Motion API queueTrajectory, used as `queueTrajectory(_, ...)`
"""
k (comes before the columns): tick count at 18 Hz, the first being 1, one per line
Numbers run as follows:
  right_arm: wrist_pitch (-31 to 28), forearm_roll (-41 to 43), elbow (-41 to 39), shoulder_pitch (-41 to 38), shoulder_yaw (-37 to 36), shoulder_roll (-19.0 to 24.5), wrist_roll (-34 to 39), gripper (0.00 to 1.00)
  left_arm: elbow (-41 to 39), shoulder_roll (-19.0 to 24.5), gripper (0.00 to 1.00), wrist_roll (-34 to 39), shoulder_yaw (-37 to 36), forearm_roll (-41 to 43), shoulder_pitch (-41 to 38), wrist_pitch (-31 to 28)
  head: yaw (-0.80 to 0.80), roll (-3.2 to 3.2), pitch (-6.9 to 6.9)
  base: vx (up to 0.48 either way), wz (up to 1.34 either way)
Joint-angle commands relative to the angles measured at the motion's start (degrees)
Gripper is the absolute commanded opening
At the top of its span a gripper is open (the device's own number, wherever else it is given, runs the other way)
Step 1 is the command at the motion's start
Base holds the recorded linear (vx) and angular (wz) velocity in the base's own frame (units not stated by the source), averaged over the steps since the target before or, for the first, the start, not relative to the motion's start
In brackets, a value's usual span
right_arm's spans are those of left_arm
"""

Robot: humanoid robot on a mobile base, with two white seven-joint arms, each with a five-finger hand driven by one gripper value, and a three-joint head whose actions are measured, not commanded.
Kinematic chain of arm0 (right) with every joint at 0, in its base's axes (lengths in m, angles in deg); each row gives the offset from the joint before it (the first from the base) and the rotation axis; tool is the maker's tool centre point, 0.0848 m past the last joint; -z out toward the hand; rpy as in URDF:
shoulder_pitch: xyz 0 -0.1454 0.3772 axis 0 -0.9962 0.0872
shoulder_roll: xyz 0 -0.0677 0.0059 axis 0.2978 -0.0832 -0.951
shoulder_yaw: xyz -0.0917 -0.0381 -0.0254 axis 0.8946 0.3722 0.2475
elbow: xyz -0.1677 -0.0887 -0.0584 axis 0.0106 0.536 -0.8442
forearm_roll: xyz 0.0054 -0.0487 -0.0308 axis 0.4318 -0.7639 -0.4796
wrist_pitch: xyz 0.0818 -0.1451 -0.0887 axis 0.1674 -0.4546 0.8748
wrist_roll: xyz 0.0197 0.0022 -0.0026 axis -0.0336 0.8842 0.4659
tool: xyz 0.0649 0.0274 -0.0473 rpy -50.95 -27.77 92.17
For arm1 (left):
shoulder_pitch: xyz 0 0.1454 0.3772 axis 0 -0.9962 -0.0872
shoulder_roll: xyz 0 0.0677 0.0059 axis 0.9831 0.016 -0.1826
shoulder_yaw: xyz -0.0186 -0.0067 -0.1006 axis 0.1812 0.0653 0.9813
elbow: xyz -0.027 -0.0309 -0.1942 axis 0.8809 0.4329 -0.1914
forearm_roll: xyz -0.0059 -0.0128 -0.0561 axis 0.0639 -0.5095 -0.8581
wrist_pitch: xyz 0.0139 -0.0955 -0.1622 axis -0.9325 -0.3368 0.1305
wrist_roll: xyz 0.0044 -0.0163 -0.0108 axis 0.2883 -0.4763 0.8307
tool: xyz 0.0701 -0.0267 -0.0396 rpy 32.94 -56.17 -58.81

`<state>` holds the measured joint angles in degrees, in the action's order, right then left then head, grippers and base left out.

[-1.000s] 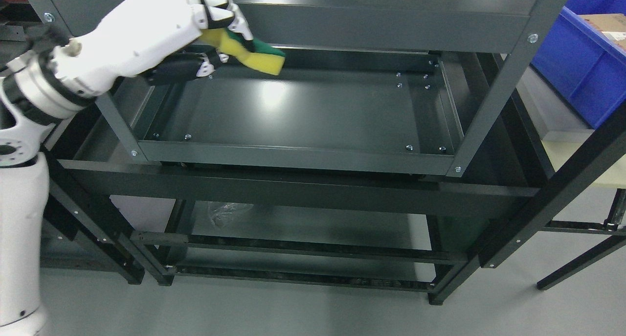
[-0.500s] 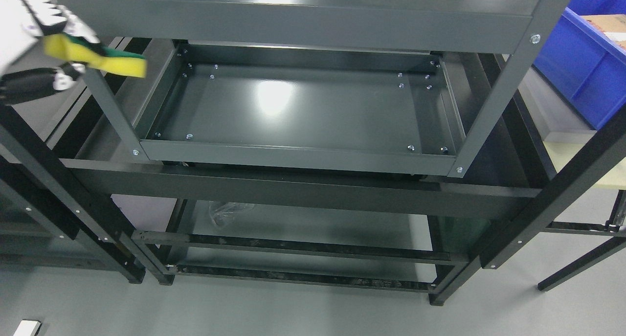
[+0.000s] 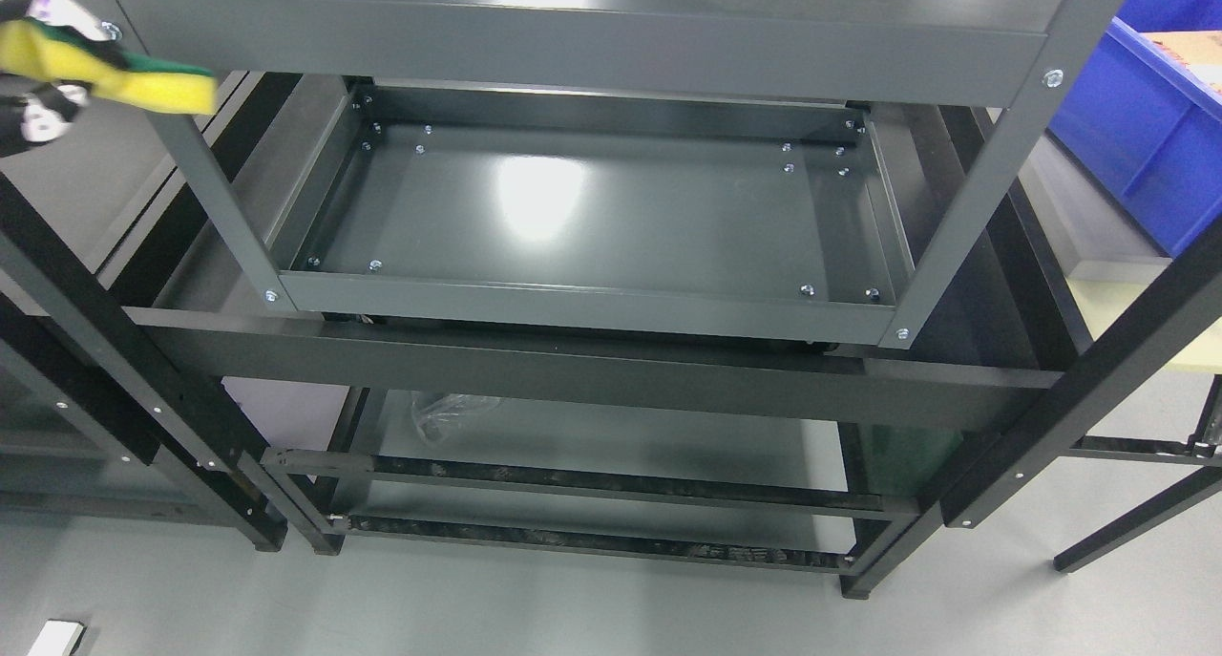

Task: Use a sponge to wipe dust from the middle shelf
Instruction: 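Wipe the sponge back across the shelf toward the far right post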

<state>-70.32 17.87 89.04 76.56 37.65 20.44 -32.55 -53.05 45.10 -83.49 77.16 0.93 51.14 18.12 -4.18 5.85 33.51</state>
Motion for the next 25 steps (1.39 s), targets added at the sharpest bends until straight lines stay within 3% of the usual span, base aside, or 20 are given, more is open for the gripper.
queueTrajectory(1, -0.05, 0.00, -1.00, -0.02, -0.01, -1.00, 0.01, 1.00, -0.01, -19.80, 0.00, -1.59, -14.14, 5.08, 3.53, 0.03, 0.00, 0.00, 0.00, 0.000, 0.00)
queueTrajectory(6, -0.05, 0.00, -1.00, 0.07, -0.01, -1.00, 0.01, 1.00, -0.98, -35.34, 0.00, -2.55, -18.20, 14.47, 7.39, 0.03, 0.00, 0.00, 0.00, 0.000, 0.00)
queueTrajectory(9, -0.05, 0.00, -1.00, -0.02, -0.01, -1.00, 0.01, 1.00, -0.98, -35.44, 0.00, -2.30, -21.51, 20.72, 10.47, 0.03, 0.00, 0.00, 0.00, 0.000, 0.00)
queueTrajectory(13, -0.05, 0.00, -1.00, -0.02, -0.01, -1.00, 0.01, 1.00, -1.15, -35.44, 0.00, -0.10, -30.93, 21.35, 11.01, 0.03, 0.00, 0.00, 0.00, 0.000, 0.00)
queueTrajectory(25, -0.05, 0.00, -1.00, 0.07, -0.01, -1.00, 0.01, 1.00, -1.25, -35.44, 0.00, 18.96, -44.21, 21.53, 14.79, 0.03, 0.00, 0.00, 0.00, 0.000, 0.00)
